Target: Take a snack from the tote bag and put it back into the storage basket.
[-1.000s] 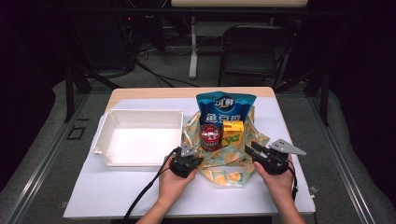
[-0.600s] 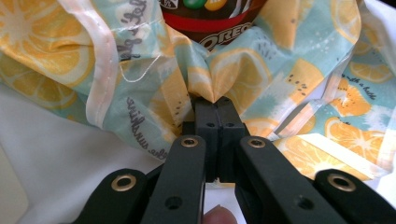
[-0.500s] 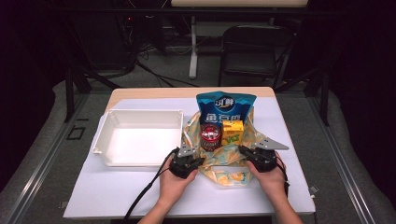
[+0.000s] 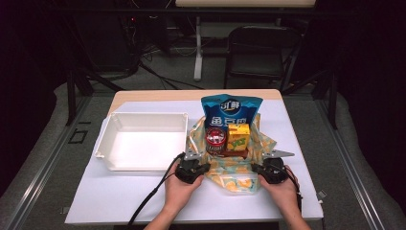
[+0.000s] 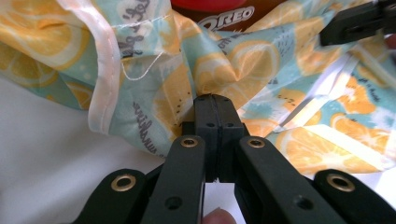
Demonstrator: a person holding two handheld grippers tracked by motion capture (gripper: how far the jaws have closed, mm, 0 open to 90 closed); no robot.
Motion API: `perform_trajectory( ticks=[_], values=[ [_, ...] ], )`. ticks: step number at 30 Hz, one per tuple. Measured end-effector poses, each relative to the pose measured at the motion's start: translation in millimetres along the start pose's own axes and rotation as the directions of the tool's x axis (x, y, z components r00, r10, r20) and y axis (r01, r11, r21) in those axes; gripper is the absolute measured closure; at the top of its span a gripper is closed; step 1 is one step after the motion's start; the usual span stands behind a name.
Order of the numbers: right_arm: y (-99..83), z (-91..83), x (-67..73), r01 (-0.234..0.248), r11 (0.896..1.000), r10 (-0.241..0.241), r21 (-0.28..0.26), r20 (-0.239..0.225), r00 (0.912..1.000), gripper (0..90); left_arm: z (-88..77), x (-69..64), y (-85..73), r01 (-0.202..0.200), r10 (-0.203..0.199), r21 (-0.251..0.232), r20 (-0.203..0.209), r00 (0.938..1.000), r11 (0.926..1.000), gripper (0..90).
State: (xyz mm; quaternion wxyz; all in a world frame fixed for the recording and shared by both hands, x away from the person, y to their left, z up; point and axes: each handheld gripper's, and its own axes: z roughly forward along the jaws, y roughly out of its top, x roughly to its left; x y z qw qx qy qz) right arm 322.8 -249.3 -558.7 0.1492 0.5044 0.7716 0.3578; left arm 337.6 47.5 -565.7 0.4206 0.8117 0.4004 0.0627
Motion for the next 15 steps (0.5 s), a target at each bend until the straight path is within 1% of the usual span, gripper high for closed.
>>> perform_trajectory(
  ticks=[1,2,3,4,5,6,7,8,9,10,11,12,13,14,15],
  values=[
    [-0.4,-0.4,1.0,-0.01,1.0,0.01,-0.004,-0.002,0.9999,90.0,-0.2,-0.2,0.4,-0.003,0.003,0.01,0.001,1.0,0.9999,90.0],
    [-1.4,-2.5,1.5,-0.017,1.0,0.017,-0.015,-0.011,0.9998,86.4,-0.5,-0.3,0.4,-0.002,0.001,0.006,0.005,1.0,1.0,90.0],
    [-2.5,-6.3,2.4,-0.021,0.999,0.021,-0.04,-0.018,0.9996,75.9,-1.1,-0.2,0.0,-0.01,0.01,0.001,0.009,0.9999,1.0,90.0],
    [-2.2,-13.2,3.3,-0.022,0.996,0.019,-0.087,-0.031,0.9993,67.4,-0.9,-0.3,-0.4,-0.012,0.012,-0.006,0.008,0.9999,0.9999,90.0],
    [-0.9,-19.9,3.0,-0.017,0.994,0.013,-0.106,-0.035,0.9993,63.8,-0.8,-1.2,-1.1,-0.014,0.014,-0.019,-0.002,0.9999,0.9997,90.0],
    [1.1,-30.1,3.8,-0.035,0.984,0.027,-0.177,-0.047,0.9985,62.2,-1.5,-0.5,-0.9,-0.024,0.024,-0.016,0.008,0.9997,0.9996,90.0],
    [3.4,-36.2,3.3,-0.034,0.977,0.023,-0.212,-0.051,0.9984,61.4,-1.4,-0.9,-0.9,-0.028,0.028,-0.017,0.008,0.9996,0.9995,90.0],
    [8.4,-44.3,3.7,-0.043,0.96,0.029,-0.278,-0.053,0.9982,61.2,-1.5,-0.8,-0.7,-0.029,0.029,-0.015,0.011,0.9995,0.9995,90.0],
    [13.1,-49.8,3.8,-0.036,0.949,0.024,-0.313,-0.044,0.9988,61.2,-1.1,-1.0,-0.9,-0.029,0.029,-0.02,0.008,0.9996,0.9994,90.0],
    [18.1,-51.7,4.0,-0.038,0.94,0.027,-0.339,-0.036,0.999,61.3,-1.1,-1.1,-0.9,-0.031,0.031,-0.02,0.007,0.9995,0.9993,90.0],
    [23.0,-50.4,4.4,-0.051,0.937,0.044,-0.346,-0.03,0.9986,61.1,-1.0,-1.6,-1.0,-0.03,0.03,-0.021,0.01,0.9995,0.9994,90.0],
    [26.8,-46.7,4.5,-0.062,0.938,0.057,-0.341,-0.024,0.9981,61.0,-1.3,-1.7,-1.1,-0.032,0.032,-0.02,0.008,0.9995,0.9993,90.0],
    [28.9,-42.9,4.2,-0.062,0.942,0.057,-0.329,-0.026,0.998,60.8,-1.4,-2.0,-1.2,-0.032,0.033,-0.021,0.009,0.9994,0.9993,90.0],
    [30.7,-35.8,4.4,-0.062,0.948,0.057,-0.313,-0.024,0.9981,60.9,-1.8,-2.1,-1.3,-0.036,0.036,-0.02,0.009,0.9993,0.9992,90.0],
    [31.1,-28.5,3.9,-0.056,0.957,0.052,-0.286,-0.023,0.9984,61.1,-2.5,-1.8,-1.4,-0.041,0.041,-0.014,0.013,0.9991,0.9991,90.0]
  ],
)
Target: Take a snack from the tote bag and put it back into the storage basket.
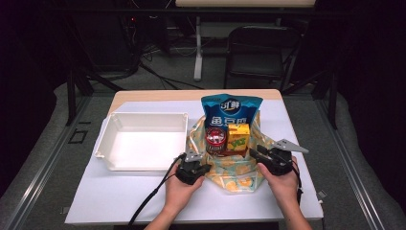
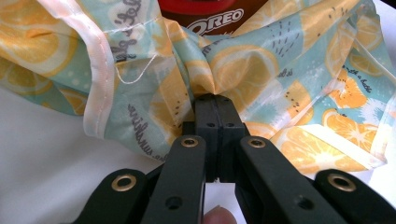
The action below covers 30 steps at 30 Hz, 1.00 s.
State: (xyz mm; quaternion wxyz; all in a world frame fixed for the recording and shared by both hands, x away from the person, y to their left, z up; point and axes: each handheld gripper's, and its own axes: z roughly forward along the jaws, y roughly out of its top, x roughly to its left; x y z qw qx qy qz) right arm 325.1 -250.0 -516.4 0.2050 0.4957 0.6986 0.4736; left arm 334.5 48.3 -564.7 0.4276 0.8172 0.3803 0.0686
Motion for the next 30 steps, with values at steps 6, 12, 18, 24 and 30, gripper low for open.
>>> perform_trajectory(
  ticks=[6,12,18,24,30],
  values=[
    [-5.4,19.3,-4.4,-0.024,0.998,0.025,0.053,-0.029,0.9993,90.0,0.2,-0.7,-0.4,-0.001,0.001,-0.001,0.003,1.0,1.0,90.0],
    [-7.5,24.1,-12.4,-0.043,0.992,0.035,0.119,0.073,0.9967,90.0,0.0,-0.7,-0.3,-0.001,0.001,0.008,0.002,1.0,1.0,90.0],
    [-24.4,37.7,-31.0,-0.102,0.968,0.073,0.23,0.133,0.9885,90.0,-0.1,0.7,-0.1,0.028,-0.025,0.057,-0.053,0.9983,0.998,90.0],
    [-22.7,34.5,-30.2,-0.075,0.964,0.029,0.257,0.178,0.9835,90.0,-6.7,5.1,-4.1,0.045,-0.041,0.041,-0.088,0.9952,0.9981,90.0],
    [-26.2,24.4,-31.3,-0.056,0.984,0.041,0.169,0.09,0.9951,79.9,-21.3,-1.4,-4.4,0.031,-0.033,-0.029,-0.08,0.9963,0.9991,81.4]
  ],
)
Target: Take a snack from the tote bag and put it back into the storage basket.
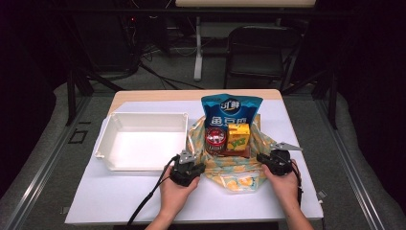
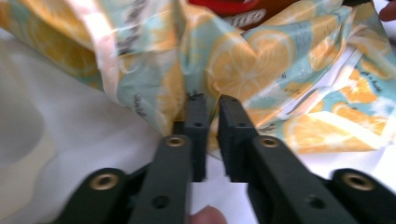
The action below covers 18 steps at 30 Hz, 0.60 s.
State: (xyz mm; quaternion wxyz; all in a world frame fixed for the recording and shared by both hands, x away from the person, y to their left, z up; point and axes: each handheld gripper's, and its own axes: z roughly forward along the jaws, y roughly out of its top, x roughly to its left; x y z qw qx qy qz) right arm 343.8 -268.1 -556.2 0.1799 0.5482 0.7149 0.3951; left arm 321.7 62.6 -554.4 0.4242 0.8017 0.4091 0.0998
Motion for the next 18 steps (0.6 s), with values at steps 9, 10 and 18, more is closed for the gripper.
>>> perform_trajectory(
  ticks=[9,10,18],
  values=[
    [13.1,-31.3,12.4,0.044,0.979,-0.05,-0.2,-0.023,0.9985,64.8,-35.3,-7.0,22.2,0.017,-0.013,-0.167,0.027,0.9996,0.9858,59.6],
    [14.9,-31.9,14.2,0.052,0.977,-0.057,-0.205,-0.016,0.9983,63.6,-38.3,-6.6,24.6,0.014,-0.009,-0.176,0.028,0.9996,0.9842,57.4],
    [16.0,-11.6,16.9,0.008,0.987,-0.008,-0.16,-0.001,1.0,59.8,-27.6,-3.8,46.8,0.071,-0.08,-0.189,-0.041,0.996,0.9794,42.8]
  ],
)
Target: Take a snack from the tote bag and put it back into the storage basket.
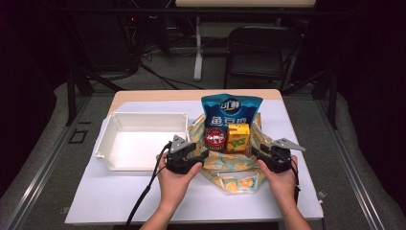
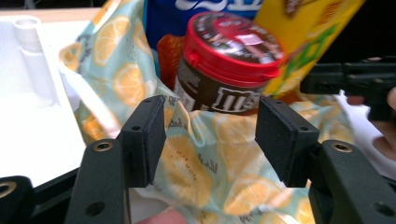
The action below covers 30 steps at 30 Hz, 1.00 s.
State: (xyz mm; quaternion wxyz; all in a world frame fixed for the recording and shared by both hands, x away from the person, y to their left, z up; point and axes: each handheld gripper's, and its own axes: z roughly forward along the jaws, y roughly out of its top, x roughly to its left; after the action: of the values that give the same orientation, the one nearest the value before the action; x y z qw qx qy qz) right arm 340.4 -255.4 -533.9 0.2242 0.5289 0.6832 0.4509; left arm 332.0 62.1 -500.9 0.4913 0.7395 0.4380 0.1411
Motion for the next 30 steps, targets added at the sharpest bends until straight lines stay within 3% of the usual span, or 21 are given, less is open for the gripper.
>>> perform_trajectory(
  ticks=[3,5,6,7,8,9,10,16,20,23,26,28,30],
  values=[
    [-2.5,5.9,1.6,0.014,0.999,-0.014,0.041,0.001,0.9999,66.6,15.1,0.7,-7.2,0.011,-0.008,0.055,-0.047,0.9989,0.9984,41.1],
    [-4.1,8.3,2.1,0.013,0.999,-0.013,0.045,-0.01,0.9999,72.7,22.8,1.3,-14.9,0.022,-0.017,0.075,-0.068,0.9976,0.997,46.8],
    [-5.3,10.4,3.0,-0.001,0.999,0.001,0.037,-0.017,0.9999,76.0,25.8,0.7,-18.6,0.012,-0.006,0.072,-0.088,0.9961,0.9974,51.8],
    [-5.4,10.0,1.9,0.014,0.998,-0.013,0.057,-0.014,0.9998,80.2,26.2,-0.2,-20.4,-0.018,0.026,0.068,-0.126,0.9917,0.9976,57.4],
    [-5.8,9.8,1.5,0.021,0.997,-0.02,0.068,-0.019,0.9996,83.8,25.7,-0.2,-20.9,-0.022,0.03,0.058,-0.139,0.9899,0.9981,64.6],
    [-6.6,10.6,2.0,0.021,0.998,-0.02,0.062,-0.024,0.9995,86.8,24.2,1.7,-20.8,-0.005,0.011,0.052,-0.116,0.9932,0.9986,80.4],
    [-6.6,10.4,2.1,0.032,0.997,-0.031,0.07,-0.024,0.9992,88.9,24.5,4.3,-21.3,0.004,0.003,0.066,-0.106,0.9943,0.9978,88.8],
    [-6.9,11.5,3.5,0.048,0.995,-0.045,0.085,-0.033,0.9984,90.0,33.2,6.7,-38.2,-0.024,0.046,0.154,-0.143,0.9886,0.9877,90.0],
    [-8.9,14.6,3.9,0.037,0.995,-0.035,0.092,-0.026,0.999,90.0,40.5,11.5,-48.0,-0.009,0.039,0.197,-0.145,0.9887,0.9803,90.0],
    [-11.1,18.6,-1.2,0.054,0.983,-0.058,0.175,0.021,0.9981,90.0,42.3,13.7,-48.8,0.002,0.027,0.205,-0.141,0.9896,0.9788,90.0],
    [-15.5,20.0,-7.8,0.022,0.983,-0.024,0.182,0.012,0.9996,87.5,40.3,16.2,-48.7,0.013,0.008,0.19,-0.11,0.9939,0.9817,90.0],
    [-11.9,8.8,-8.4,0.013,0.994,-0.012,0.11,-0.006,0.9999,76.4,36.3,16.5,-49.4,0.01,0.006,0.169,-0.094,0.9955,0.9855,90.0],
    [-6.6,-1.6,-7.7,0.015,0.998,-0.014,0.065,-0.017,0.9998,70.3,32.6,15.1,-50.4,0.009,0.004,0.156,-0.087,0.9962,0.9878,85.8]
  ],
)
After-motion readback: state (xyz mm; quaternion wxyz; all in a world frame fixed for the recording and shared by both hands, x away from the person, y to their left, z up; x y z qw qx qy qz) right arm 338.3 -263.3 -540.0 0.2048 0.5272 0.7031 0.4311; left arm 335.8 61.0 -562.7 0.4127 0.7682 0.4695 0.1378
